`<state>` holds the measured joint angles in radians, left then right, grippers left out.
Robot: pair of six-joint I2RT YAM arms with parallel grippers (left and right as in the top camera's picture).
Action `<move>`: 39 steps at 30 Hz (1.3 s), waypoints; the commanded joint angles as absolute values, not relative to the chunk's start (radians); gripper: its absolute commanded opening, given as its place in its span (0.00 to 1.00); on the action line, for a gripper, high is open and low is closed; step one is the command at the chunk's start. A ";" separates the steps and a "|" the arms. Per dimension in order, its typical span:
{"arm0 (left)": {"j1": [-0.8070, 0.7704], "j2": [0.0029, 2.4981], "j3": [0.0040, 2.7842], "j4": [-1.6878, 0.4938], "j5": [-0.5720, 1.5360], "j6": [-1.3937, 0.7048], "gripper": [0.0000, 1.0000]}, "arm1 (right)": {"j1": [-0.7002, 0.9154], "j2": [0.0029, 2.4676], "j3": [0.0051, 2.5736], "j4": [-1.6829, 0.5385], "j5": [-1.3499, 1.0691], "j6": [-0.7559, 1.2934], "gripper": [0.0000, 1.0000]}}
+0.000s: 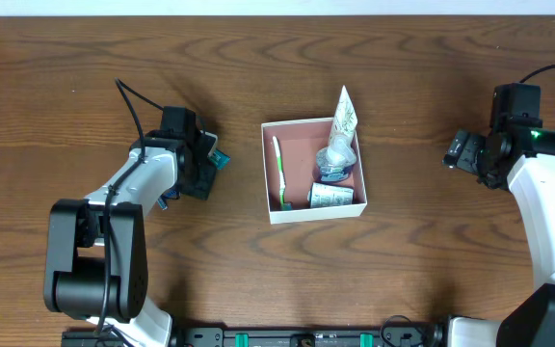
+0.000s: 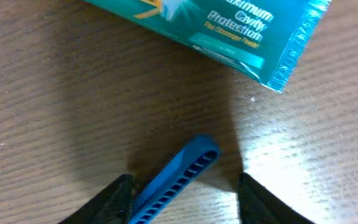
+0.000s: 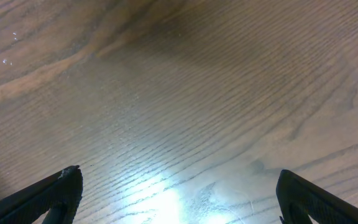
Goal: Pack container
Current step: 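Move the left gripper to the blue razor and grasp it, then place the blue razor into the box with the left gripper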
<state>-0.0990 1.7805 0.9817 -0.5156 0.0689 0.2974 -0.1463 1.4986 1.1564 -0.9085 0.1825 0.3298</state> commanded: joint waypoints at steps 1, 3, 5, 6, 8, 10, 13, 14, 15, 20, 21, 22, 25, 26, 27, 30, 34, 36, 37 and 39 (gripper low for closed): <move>-0.095 1.823 0.970 -0.537 0.061 0.295 0.36 | -0.150 1.505 1.163 -0.909 0.186 0.344 0.99; -0.095 1.823 0.970 -0.537 0.061 0.228 0.28 | -0.150 1.505 1.163 -0.909 0.186 0.344 0.99; -0.095 1.823 0.970 -0.537 0.061 0.142 0.25 | -0.150 1.505 1.163 -0.909 0.186 0.344 0.99; -0.095 1.823 0.970 -0.538 0.061 0.103 0.25 | -0.150 1.505 1.163 -0.909 0.186 0.344 0.99; -0.095 1.823 0.970 -0.543 0.061 0.038 0.25 | -0.150 1.505 1.163 -0.909 0.186 0.344 0.99; -0.095 1.823 0.970 -0.552 0.061 -0.006 0.25 | -0.150 1.505 1.163 -0.909 0.186 0.344 0.99; -0.095 1.823 0.970 -0.567 0.061 -0.025 0.19 | -0.150 1.505 1.163 -0.909 0.186 0.344 0.99; -0.095 1.823 0.970 -0.567 0.061 -0.025 0.11 | -0.150 1.505 1.163 -0.909 0.186 0.344 0.99; -0.095 1.823 0.970 -0.570 0.061 -0.025 0.08 | -0.150 1.505 1.163 -0.909 0.186 0.344 0.99; -0.095 1.807 1.002 -0.624 0.091 -0.028 0.06 | -0.150 1.505 1.163 -0.909 0.186 0.344 0.99; -0.095 1.800 1.015 -0.641 0.109 -0.028 0.06 | -0.150 1.505 1.163 -0.909 0.186 0.344 0.99; -0.095 1.792 1.029 -0.657 0.129 -0.028 0.06 | -0.150 1.505 1.163 -0.909 0.186 0.344 0.99; -0.095 1.754 1.090 -0.721 0.226 -0.028 0.06 | -0.150 1.505 1.163 -0.909 0.186 0.344 0.99; -0.095 1.743 1.107 -0.736 0.258 -0.028 0.06 | -0.150 1.505 1.163 -0.909 0.186 0.344 0.99; -0.095 1.726 1.133 -0.755 0.310 -0.028 0.06 | -0.150 1.505 1.163 -0.909 0.186 0.344 0.99; -0.095 1.667 1.200 -0.781 0.480 -0.033 0.06 | -0.150 1.505 1.163 -0.909 0.186 0.344 0.99; -0.098 1.575 1.253 -0.758 0.604 -0.120 0.06 | -0.150 1.505 1.163 -0.909 0.186 0.344 0.99; -0.104 1.524 1.257 -0.723 0.621 -0.170 0.06 | -0.150 1.505 1.163 -0.909 0.186 0.344 0.99; -0.110 1.497 1.257 -0.704 0.621 -0.197 0.06 | -0.150 1.505 1.163 -0.909 0.186 0.344 0.99; -0.129 1.457 1.257 -0.668 0.621 -0.251 0.06 | -0.150 1.505 1.163 -0.909 0.186 0.344 0.99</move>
<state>-0.1081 1.5017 1.2461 -0.6872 0.5518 -0.1444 -0.1463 1.4990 1.1564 -0.9085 0.1825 0.3298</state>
